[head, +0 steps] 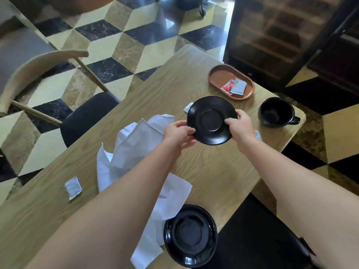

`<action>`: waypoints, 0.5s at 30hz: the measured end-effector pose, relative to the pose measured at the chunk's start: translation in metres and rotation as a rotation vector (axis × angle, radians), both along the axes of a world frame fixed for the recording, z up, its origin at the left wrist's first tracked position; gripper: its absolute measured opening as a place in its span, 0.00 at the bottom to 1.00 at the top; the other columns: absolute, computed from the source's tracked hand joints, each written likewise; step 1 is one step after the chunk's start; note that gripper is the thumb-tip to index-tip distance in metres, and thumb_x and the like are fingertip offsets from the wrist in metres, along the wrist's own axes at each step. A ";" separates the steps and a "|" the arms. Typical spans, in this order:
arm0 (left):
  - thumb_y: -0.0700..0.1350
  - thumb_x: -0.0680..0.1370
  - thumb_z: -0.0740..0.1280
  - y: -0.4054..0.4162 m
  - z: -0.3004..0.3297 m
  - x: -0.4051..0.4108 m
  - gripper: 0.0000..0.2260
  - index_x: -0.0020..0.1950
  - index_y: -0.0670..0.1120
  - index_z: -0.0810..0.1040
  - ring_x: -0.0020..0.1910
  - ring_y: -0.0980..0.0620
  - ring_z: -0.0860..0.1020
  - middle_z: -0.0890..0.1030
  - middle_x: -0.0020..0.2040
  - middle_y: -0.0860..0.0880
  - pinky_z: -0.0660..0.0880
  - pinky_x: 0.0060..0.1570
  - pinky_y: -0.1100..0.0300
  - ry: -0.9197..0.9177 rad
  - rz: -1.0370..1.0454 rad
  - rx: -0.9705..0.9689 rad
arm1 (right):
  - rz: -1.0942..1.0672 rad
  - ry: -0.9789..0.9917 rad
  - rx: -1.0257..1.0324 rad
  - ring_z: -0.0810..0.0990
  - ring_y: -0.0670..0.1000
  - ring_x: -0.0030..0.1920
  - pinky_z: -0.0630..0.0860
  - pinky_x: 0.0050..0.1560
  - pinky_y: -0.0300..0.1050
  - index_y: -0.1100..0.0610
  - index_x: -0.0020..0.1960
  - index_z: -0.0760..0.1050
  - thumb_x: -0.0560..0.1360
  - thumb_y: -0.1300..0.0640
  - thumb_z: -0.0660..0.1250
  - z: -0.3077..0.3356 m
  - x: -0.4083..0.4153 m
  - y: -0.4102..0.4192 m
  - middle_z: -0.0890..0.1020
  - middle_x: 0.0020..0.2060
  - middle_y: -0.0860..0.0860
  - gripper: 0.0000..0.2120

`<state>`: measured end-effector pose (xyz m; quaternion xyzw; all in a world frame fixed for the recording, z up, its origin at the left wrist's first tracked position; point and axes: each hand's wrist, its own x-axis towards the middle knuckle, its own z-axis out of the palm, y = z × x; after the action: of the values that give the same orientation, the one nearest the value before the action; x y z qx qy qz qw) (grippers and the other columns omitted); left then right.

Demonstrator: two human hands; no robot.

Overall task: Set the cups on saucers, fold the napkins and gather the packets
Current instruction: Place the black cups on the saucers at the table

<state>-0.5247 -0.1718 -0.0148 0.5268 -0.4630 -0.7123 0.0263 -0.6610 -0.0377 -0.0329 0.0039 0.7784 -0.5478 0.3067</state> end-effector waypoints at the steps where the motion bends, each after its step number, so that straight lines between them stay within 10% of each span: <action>1: 0.33 0.77 0.68 -0.006 0.007 0.008 0.11 0.56 0.46 0.80 0.36 0.49 0.86 0.86 0.43 0.45 0.78 0.29 0.63 0.007 -0.013 -0.014 | 0.025 0.017 -0.019 0.81 0.52 0.49 0.78 0.52 0.50 0.51 0.49 0.77 0.74 0.64 0.65 0.008 0.003 -0.004 0.83 0.46 0.50 0.10; 5: 0.34 0.77 0.68 -0.038 0.034 0.043 0.12 0.59 0.45 0.79 0.38 0.48 0.86 0.86 0.46 0.45 0.78 0.30 0.62 0.037 -0.031 -0.077 | 0.131 0.019 -0.058 0.79 0.49 0.39 0.78 0.34 0.41 0.53 0.46 0.79 0.76 0.65 0.66 0.041 0.021 -0.027 0.82 0.39 0.49 0.09; 15: 0.32 0.77 0.70 -0.153 0.077 0.158 0.08 0.55 0.39 0.80 0.35 0.44 0.86 0.85 0.42 0.39 0.80 0.31 0.57 -0.057 0.059 -0.320 | 0.383 0.147 -0.035 0.82 0.57 0.39 0.81 0.39 0.50 0.66 0.53 0.80 0.71 0.69 0.69 0.066 0.102 -0.180 0.83 0.42 0.61 0.11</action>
<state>-0.3663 -0.3248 0.0626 0.5493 -0.5554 -0.6132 0.1175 -0.5585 -0.2177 0.0326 -0.1896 0.7754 -0.4919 0.3476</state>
